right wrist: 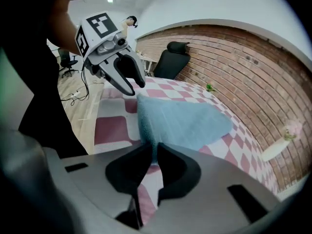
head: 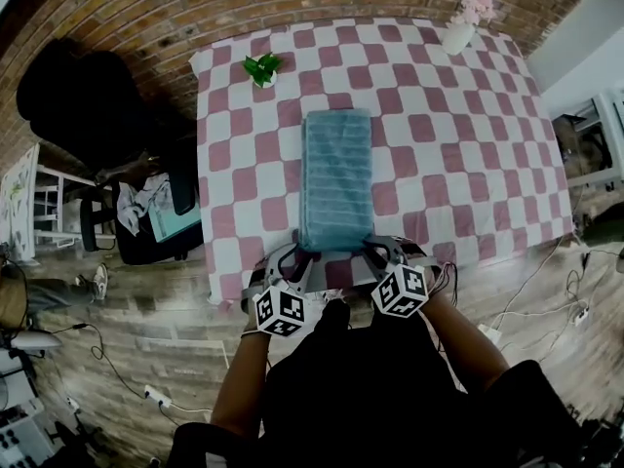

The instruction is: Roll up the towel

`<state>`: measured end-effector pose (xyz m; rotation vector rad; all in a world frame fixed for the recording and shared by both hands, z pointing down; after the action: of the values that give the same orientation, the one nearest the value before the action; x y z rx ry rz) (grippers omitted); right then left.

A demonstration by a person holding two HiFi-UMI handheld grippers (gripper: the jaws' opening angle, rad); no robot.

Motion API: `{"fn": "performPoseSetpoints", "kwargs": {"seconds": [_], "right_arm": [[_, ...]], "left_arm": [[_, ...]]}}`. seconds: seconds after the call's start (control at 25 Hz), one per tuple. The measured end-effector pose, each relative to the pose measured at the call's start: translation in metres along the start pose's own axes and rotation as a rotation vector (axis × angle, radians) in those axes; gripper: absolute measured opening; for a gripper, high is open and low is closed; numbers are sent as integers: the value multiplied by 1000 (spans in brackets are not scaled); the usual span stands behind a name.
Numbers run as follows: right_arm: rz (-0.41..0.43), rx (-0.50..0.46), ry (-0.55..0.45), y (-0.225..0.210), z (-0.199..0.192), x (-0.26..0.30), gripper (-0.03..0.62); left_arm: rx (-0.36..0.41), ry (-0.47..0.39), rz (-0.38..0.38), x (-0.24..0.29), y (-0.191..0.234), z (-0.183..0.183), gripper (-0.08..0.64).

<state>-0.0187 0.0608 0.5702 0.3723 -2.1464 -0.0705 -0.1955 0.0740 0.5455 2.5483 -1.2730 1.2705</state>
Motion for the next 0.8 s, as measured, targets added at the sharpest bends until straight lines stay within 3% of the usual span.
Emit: {"fn": "performPoseSetpoints", "kwargs": {"seconds": [0.16,0.48,0.68,0.8], "right_arm": [[-5,57,6,-7,-17,-17,43],[-26,12,34,-13,-43,-26,46],[-2,66,23,-17,-47,-26,55],[28,101,-4,-15,-49,-26,156]], "left_arm": [[6,-16,-24,5,-14,4,150],[206,-16,-98,22,-47,20,161],[172,-16,-129,26,-53,27,161],[167,-9,-128,23,-50,26,163]]}}
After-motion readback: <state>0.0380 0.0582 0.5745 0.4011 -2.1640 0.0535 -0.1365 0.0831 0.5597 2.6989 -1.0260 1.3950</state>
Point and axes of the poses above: the fingertips, and each gripper's own axes: x forward along the fingers, y to its left, z out of its top, the point moved 6 cm from there along -x, backward along the fingers, and after that the axes turned 6 degrees about z, right-handed, at the moved point
